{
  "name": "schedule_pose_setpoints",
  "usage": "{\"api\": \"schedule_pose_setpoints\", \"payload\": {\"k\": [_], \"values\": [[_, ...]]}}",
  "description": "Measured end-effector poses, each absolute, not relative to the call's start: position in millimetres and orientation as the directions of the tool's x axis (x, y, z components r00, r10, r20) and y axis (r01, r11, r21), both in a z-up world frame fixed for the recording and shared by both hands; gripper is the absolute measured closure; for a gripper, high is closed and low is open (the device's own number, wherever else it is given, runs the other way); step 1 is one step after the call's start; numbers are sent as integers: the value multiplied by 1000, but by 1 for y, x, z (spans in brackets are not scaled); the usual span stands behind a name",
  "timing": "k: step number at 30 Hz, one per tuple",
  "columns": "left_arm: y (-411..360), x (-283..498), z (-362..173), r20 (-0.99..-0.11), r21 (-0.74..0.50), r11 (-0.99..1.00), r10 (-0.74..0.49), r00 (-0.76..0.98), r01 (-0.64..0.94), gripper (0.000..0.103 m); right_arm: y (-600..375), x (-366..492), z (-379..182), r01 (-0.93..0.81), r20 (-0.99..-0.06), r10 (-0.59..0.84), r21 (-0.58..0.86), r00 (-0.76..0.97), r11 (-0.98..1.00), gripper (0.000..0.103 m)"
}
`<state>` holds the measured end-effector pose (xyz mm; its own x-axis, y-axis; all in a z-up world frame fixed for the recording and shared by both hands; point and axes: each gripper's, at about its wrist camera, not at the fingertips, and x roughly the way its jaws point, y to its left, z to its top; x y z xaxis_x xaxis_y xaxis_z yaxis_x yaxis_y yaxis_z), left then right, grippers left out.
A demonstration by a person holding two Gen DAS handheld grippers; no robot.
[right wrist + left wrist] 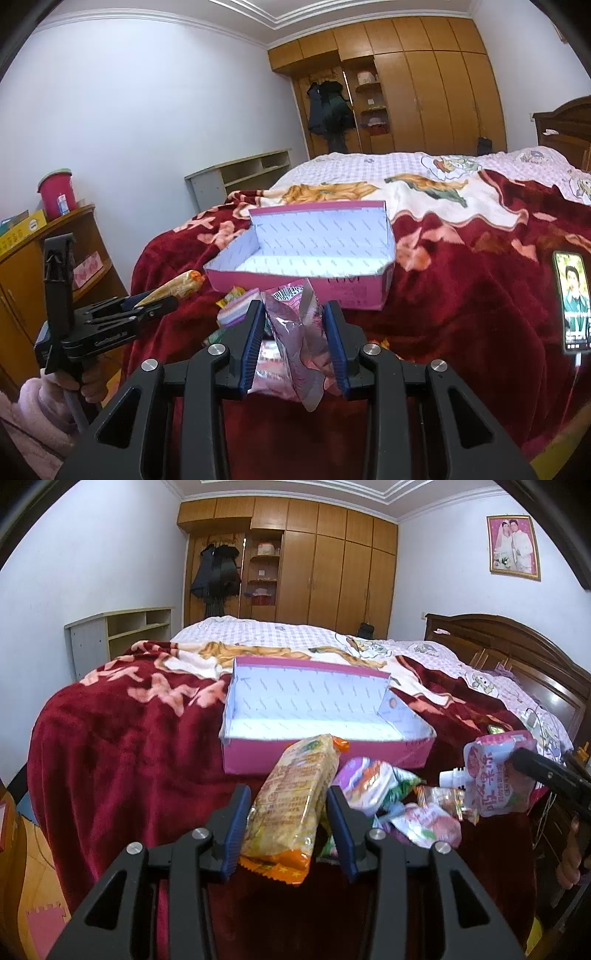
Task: Organize snacks
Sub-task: 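Lower the biscuit bar into the pink box while the right gripper carries the pink bag there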
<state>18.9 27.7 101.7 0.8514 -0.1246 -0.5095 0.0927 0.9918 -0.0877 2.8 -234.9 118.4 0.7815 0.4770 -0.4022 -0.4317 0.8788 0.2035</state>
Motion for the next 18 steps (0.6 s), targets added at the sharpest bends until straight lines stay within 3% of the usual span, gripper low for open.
{"api": "schedule_pose_setpoints", "payload": {"k": [18], "values": [[23, 99, 118, -490, -28, 999, -50, 870, 42, 58, -223, 63, 137, -430, -365, 484, 222, 795, 875, 69]]}}
